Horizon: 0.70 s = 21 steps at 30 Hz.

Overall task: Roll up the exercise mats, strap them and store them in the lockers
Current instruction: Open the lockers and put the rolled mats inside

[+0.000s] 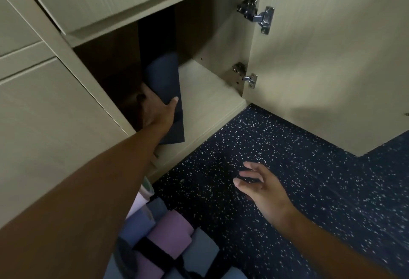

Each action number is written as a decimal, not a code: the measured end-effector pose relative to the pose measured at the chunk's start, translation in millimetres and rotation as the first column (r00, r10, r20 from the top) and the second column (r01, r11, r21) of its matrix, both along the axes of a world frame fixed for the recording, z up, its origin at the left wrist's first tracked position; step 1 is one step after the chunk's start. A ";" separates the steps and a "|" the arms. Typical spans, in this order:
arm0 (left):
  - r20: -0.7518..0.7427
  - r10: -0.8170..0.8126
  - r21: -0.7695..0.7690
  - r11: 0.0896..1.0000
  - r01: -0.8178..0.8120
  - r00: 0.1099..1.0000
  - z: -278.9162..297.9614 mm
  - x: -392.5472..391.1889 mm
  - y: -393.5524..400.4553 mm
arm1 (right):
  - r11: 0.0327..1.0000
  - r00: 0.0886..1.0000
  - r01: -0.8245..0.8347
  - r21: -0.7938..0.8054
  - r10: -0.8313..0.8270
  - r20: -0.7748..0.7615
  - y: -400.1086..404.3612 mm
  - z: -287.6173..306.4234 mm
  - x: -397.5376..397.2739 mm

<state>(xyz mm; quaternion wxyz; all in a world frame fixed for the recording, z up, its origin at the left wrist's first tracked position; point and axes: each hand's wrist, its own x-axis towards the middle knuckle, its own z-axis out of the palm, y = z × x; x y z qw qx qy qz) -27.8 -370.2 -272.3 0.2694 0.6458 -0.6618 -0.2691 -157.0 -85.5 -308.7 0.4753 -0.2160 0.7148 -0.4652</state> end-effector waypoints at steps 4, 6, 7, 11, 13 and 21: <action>0.301 -0.102 0.023 0.995 0.100 0.948 -22.9 -3.4 18.1 | 1.000 1.000 0.017 0.015 -0.017 -0.014 3.0 -0.3 -2.7; 0.468 -0.147 0.017 0.987 0.157 0.872 -41.2 1.4 40.9 | 1.000 1.000 0.023 0.021 -0.023 -0.021 3.4 0.3 -4.5; 0.538 -0.192 0.025 0.977 0.212 0.820 -52.1 5.5 53.6 | 1.000 0.999 0.023 0.021 -0.023 -0.025 3.3 -0.3 -5.5; 0.756 -0.367 0.119 0.891 0.439 0.542 -78.9 17.5 85.1 | 1.000 0.999 0.018 0.025 -0.017 -0.046 3.9 -5.9 -8.1; 0.776 -0.384 0.146 0.881 0.450 0.501 -76.4 17.3 83.2 | 1.000 0.999 0.014 0.024 -0.013 -0.045 4.8 -9.1 -8.3; 0.864 -0.390 0.255 0.885 0.390 0.320 -75.5 20.6 62.7 | 0.997 0.998 -0.051 0.058 0.053 -0.033 11.4 -24.1 -1.4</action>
